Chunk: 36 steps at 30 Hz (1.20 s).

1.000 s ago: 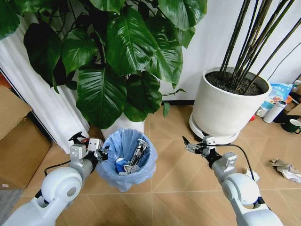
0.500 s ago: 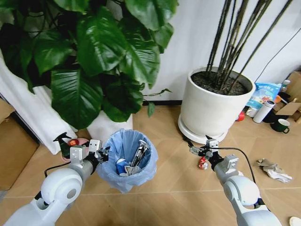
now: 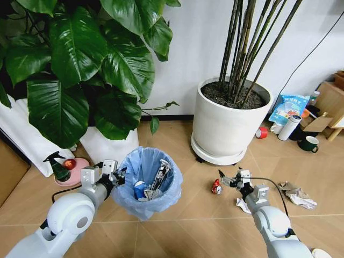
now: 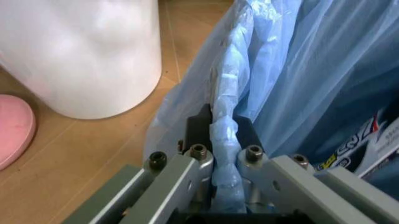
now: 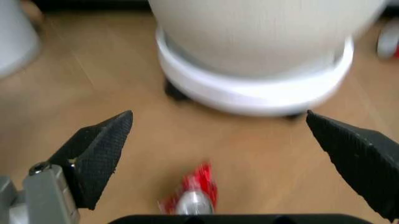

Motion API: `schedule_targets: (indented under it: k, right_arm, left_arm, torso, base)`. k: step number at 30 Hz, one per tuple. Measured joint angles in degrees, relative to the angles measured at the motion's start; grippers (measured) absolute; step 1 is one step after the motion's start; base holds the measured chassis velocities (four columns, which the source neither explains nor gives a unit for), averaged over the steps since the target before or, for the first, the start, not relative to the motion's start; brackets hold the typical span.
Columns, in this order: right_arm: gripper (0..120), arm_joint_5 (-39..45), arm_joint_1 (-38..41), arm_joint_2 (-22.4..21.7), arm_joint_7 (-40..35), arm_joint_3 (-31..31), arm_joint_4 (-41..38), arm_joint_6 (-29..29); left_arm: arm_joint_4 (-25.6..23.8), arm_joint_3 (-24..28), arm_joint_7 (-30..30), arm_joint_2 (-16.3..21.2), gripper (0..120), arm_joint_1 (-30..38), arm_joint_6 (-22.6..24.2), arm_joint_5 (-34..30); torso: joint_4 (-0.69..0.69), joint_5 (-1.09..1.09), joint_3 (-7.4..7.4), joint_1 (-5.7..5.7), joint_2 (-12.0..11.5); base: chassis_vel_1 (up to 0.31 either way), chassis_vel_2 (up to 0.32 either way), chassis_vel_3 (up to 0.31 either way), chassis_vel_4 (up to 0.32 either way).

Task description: Pick up the trash bin and place the garbage on the floor into it.

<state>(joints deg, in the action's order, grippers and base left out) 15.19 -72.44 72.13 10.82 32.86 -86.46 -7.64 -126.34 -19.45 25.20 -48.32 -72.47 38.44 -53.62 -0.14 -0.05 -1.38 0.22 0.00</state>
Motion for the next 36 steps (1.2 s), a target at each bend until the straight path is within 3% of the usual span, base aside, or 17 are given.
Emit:
schedule_targets:
  k: [13, 29, 36]
  right_arm:
    - [100, 2.1, 10.5, 0.6, 3.7, -4.1, 20.5, 3.9]
    - [100, 1.6, 18.0, 3.3, 2.8, -8.6, 34.0, 6.0]
    - [76, 2.5, 20.0, 3.5, 2.8, -9.7, 38.5, 8.0]
  left_arm:
    - [0.2, 1.2, 0.1, -0.3, 0, -0.2, -0.4, 0.8]
    - [0.3, 0.8, 0.0, -0.5, 0, -1.1, -0.9, 1.3]
    - [0.5, 0.8, -0.1, -0.2, 0, -1.1, -0.9, 1.4]
  torso:
    - [0.01, 0.02, 0.00, 0.00, 0.0]
    - [0.02, 0.01, 0.00, 0.00, 0.0]
    - [0.02, 0.00, 0.01, 0.00, 0.0]
  base:
    - [0.010, 0.006, -0.004, -0.007]
    - [0.000, 0.000, 0.000, 0.000]
    - [0.000, 0.000, 0.000, 0.000]
